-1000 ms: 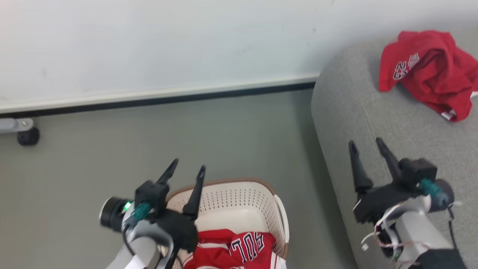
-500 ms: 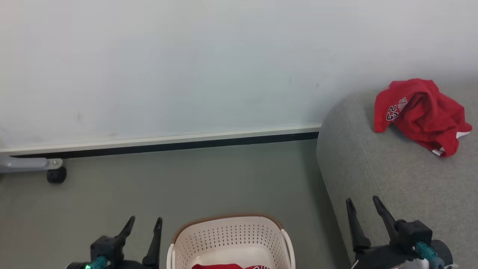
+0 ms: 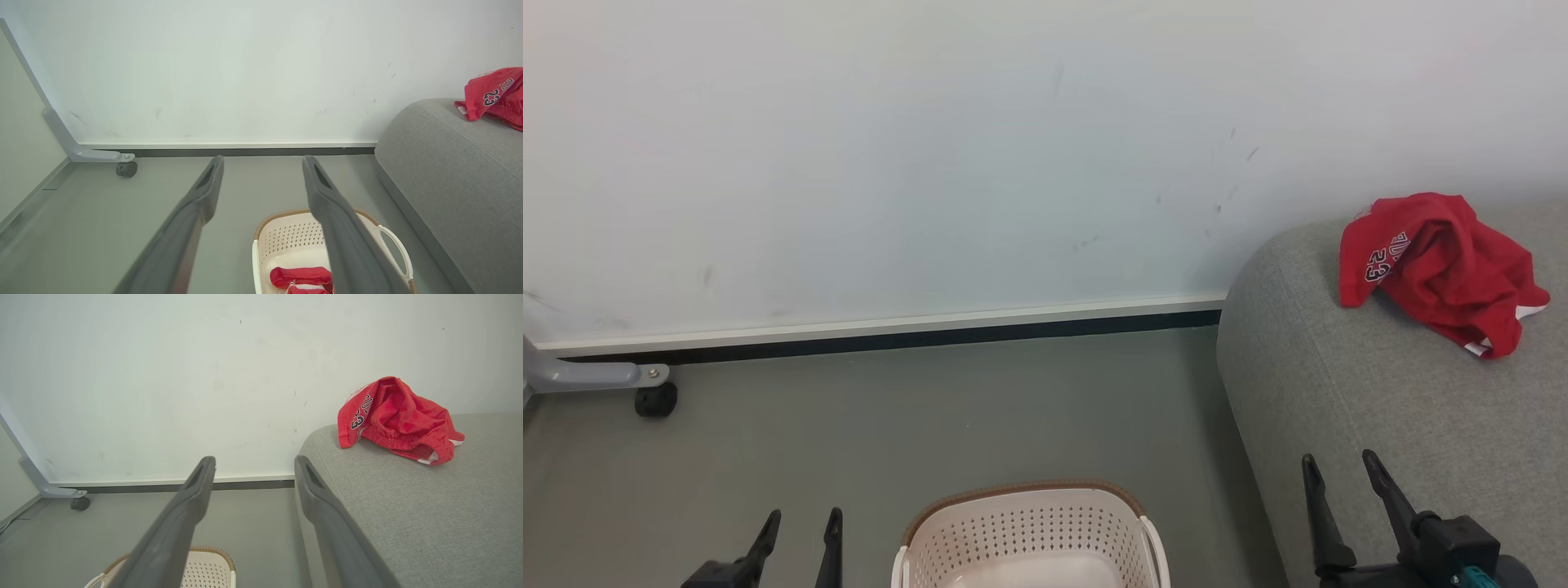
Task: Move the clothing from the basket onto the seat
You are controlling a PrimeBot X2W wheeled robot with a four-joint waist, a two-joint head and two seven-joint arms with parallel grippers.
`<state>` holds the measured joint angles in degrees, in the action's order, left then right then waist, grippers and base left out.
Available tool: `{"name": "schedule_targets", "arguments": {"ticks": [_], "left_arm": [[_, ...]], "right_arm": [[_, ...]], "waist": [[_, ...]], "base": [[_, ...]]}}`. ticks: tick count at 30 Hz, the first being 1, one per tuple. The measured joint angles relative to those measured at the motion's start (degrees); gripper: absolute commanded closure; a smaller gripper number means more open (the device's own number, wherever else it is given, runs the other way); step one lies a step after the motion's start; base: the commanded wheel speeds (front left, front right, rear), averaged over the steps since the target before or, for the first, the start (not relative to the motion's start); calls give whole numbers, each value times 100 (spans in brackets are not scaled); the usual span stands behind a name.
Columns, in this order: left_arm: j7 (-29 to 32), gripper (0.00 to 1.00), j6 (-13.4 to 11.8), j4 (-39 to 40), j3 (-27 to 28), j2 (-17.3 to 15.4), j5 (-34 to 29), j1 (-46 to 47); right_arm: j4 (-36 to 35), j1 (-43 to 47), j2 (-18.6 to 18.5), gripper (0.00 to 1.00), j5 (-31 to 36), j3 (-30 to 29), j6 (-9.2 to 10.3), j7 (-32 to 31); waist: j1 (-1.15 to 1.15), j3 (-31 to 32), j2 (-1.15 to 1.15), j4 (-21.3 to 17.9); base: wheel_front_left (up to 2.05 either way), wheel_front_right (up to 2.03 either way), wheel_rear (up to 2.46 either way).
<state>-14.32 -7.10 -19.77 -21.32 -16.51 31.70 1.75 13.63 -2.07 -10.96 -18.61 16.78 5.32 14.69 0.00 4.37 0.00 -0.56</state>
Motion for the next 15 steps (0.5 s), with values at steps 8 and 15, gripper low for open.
{"name": "schedule_targets", "arguments": {"ticks": [8, 15], "left_arm": [[0, 0, 0, 220, 294, 62, -172, -221], [0, 0, 0, 381, 428, 155, -399, -262]], "right_arm": [[-240, 211, -23, 0, 11, -121, 31, 0], [-381, 265, -46, 0, 54, -211, 74, 0]], "waist": [[0, -1, 0, 12], [0, -17, 0, 29]], "base": [[0, 0, 0], [0, 0, 0]]}}
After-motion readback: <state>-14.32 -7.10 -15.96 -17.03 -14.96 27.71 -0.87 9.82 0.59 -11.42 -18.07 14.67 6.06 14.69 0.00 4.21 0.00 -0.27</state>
